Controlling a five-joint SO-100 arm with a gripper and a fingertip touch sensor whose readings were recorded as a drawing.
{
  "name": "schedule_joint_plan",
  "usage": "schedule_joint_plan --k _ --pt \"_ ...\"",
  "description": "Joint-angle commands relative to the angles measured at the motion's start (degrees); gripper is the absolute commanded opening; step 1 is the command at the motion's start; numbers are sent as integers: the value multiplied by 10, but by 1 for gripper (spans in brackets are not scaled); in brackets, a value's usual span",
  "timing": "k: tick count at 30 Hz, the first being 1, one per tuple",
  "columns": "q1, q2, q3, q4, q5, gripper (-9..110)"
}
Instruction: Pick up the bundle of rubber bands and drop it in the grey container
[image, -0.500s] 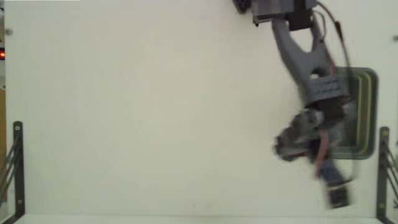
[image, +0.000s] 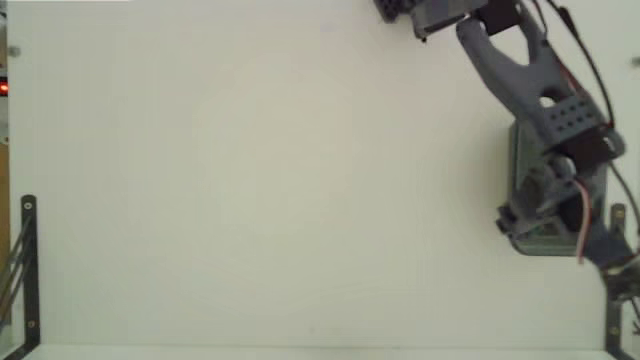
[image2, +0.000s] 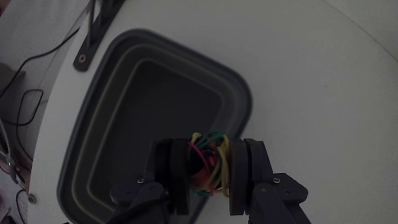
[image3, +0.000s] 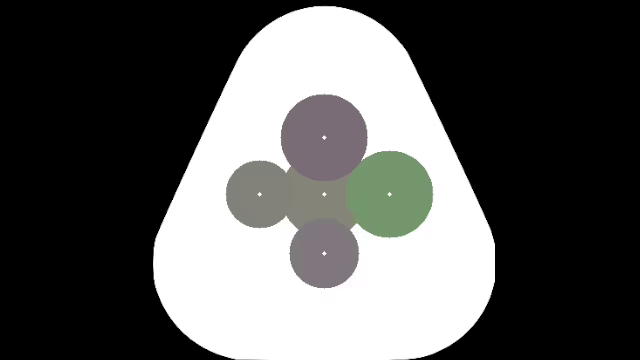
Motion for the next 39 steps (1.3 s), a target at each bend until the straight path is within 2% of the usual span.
schedule_joint_plan --k 1,12,33,34,39 --pt "-30 61 5 -10 2 33" --pt "-74 73 23 -16 2 33" --pt "-76 74 24 -16 2 33" --pt "-76 74 24 -16 2 110" --pt "-76 74 24 -16 2 110"
